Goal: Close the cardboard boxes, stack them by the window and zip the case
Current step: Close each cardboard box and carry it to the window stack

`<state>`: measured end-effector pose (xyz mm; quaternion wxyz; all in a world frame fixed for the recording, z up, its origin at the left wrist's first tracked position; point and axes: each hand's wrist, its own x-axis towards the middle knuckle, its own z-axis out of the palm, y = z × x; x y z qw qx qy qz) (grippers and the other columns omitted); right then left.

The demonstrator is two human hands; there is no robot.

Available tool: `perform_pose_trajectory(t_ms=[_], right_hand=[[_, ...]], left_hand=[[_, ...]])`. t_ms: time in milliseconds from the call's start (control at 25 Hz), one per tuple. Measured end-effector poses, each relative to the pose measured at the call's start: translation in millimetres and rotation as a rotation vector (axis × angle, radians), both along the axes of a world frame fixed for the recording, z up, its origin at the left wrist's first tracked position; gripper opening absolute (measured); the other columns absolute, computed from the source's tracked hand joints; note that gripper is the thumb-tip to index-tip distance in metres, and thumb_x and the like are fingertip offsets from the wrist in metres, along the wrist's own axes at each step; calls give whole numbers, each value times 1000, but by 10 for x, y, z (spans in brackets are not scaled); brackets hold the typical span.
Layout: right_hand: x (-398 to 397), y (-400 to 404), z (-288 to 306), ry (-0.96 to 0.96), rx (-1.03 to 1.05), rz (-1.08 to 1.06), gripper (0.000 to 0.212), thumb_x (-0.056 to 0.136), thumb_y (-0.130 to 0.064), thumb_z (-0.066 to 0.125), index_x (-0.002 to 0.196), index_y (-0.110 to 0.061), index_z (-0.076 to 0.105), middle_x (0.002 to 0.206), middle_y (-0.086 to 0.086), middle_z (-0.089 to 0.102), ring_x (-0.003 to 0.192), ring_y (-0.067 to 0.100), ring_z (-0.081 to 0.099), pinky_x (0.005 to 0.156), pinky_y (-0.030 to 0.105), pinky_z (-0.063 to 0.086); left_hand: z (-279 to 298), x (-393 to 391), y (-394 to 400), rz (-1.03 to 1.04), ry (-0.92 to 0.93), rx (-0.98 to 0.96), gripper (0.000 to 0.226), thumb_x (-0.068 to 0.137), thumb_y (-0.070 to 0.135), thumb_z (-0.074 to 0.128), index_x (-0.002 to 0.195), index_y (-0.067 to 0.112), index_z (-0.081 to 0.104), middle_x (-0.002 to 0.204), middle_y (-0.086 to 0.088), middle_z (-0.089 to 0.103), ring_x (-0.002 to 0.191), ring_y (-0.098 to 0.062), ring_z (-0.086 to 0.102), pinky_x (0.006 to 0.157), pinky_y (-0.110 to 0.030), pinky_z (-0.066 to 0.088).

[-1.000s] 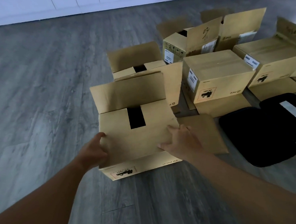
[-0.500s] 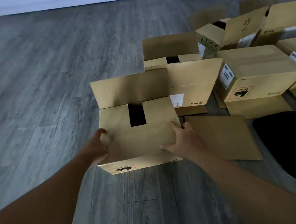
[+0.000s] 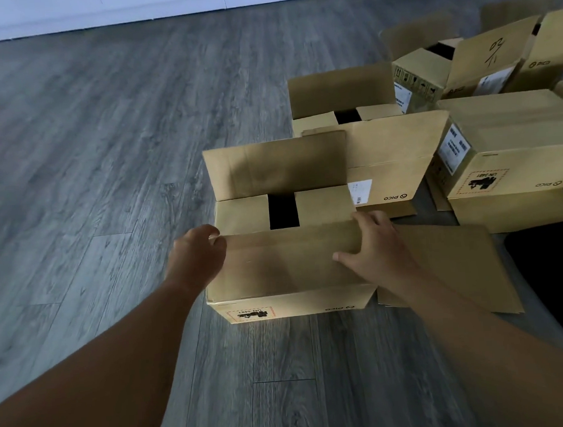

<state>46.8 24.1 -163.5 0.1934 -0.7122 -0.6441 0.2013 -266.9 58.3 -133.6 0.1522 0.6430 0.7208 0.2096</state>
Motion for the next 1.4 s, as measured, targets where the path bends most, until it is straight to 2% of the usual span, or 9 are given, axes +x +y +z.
perform_pose_trajectory(t_ms=[200, 480, 600, 720, 880, 1040, 1160, 1280, 1400], right_hand=[[40, 49, 233, 156, 243, -74, 21, 94, -36, 67, 102, -16, 68, 101, 0, 58, 95, 18, 58, 67, 15, 38], [75, 115, 530, 66, 230, -60, 33, 94, -21, 59, 63, -10, 62, 55, 2, 59, 57, 19, 58, 52, 31, 42], [97, 178, 616, 34, -96, 134, 19, 89, -21, 62, 75, -20, 74, 68, -8, 69, 71, 10, 66, 65, 30, 55], [112, 159, 612, 83, -377, 356, 9, 87, -33, 69, 94, -32, 75, 89, -14, 71, 85, 2, 65, 78, 26, 54], [72, 56, 536, 30, -579, 545, 48, 79, -47, 75, 125, -39, 64, 96, -17, 69, 85, 0, 66, 76, 21, 49], [-193, -159, 357, -111, -452, 616, 60, 81, -45, 76, 137, -34, 56, 107, -16, 60, 96, 6, 57, 80, 26, 46], [-510, -334, 253, -217, -381, 635, 54, 93, -44, 59, 144, -33, 44, 129, 0, 58, 110, 23, 57, 87, 38, 49], [-753, -460, 182, -356, -273, 544, 46, 100, -56, 37, 129, -23, 50, 113, 6, 63, 98, 29, 61, 73, 41, 45], [-813, -509, 206, -347, -179, 481, 46, 99, -58, 38, 117, -18, 54, 105, 5, 62, 92, 28, 62, 70, 39, 47]], left_hand=[[241, 97, 30, 44, 159, 27, 22, 84, 22, 53, 65, 12, 53, 67, -11, 60, 66, -35, 61, 66, -41, 56], [498, 136, 166, -64, 298, -181, 20, 69, 23, 60, 56, 11, 52, 56, -7, 58, 54, -24, 59, 57, -30, 52], [477, 208, 159, -236, 397, -334, 24, 77, 24, 67, 60, 13, 56, 65, -7, 63, 64, -25, 64, 64, -31, 56], [343, 259, 47, -395, 242, -471, 13, 81, 28, 73, 78, 16, 70, 77, -1, 68, 72, -17, 66, 68, -27, 53], [217, 257, -95, -507, 170, -603, 53, 81, 34, 78, 129, 26, 58, 119, 2, 59, 100, -15, 60, 82, -24, 49], [120, 420, -193, -643, 361, -470, 83, 77, 41, 79, 148, 42, 35, 130, -2, 36, 117, -22, 44, 101, -34, 45], [69, 566, -205, -697, 372, -496, 74, 82, 47, 72, 146, 44, 37, 125, -2, 38, 114, -21, 45, 99, -34, 44], [53, 629, -192, -688, 404, -439, 45, 87, 47, 67, 125, 25, 61, 114, -2, 50, 99, -19, 56, 87, -32, 50], [100, 650, -169, -642, 422, -323, 33, 89, 45, 64, 104, 16, 66, 100, 1, 54, 85, -16, 56, 74, -31, 50]])
